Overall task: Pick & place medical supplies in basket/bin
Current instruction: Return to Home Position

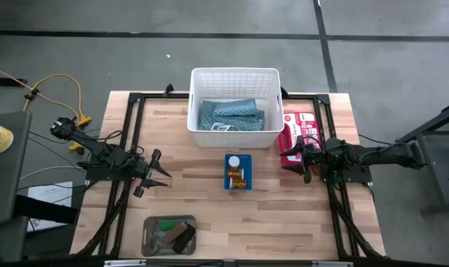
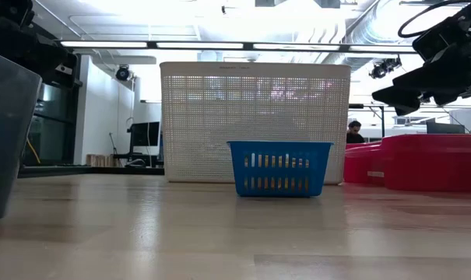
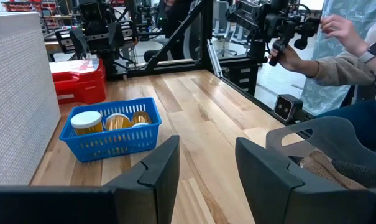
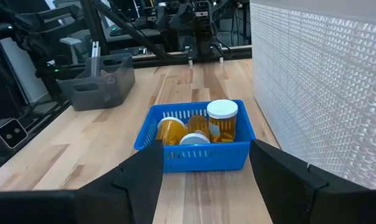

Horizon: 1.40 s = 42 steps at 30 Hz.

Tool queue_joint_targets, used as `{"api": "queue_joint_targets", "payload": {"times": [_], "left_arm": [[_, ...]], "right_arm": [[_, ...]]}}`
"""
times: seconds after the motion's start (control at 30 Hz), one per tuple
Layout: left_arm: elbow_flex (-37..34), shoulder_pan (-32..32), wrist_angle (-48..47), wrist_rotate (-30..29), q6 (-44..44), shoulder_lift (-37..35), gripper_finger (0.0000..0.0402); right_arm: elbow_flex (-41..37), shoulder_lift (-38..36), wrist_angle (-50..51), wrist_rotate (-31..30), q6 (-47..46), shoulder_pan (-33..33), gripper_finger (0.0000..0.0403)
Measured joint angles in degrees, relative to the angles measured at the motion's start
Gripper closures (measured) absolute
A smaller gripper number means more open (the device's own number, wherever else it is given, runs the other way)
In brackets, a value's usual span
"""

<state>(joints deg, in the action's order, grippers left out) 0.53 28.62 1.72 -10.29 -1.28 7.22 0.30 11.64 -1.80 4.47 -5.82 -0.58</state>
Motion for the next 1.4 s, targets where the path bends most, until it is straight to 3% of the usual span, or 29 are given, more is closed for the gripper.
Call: {"api": "queue_joint_targets", "payload": {"times": [0.77,1.4], "left_arm": [[0.0,0.0,0.0,0.0,0.0,0.0,0.0252],[0.0,0.0,0.0,0.0,0.0,0.0,0.0252]], "right_arm": [[0.0,-0.1,-0.2,0.0,0.0,-0.2,0.0177],[0.0,-10.3,0.2,-0.6,1.2,-0.2,0.0177]]}}
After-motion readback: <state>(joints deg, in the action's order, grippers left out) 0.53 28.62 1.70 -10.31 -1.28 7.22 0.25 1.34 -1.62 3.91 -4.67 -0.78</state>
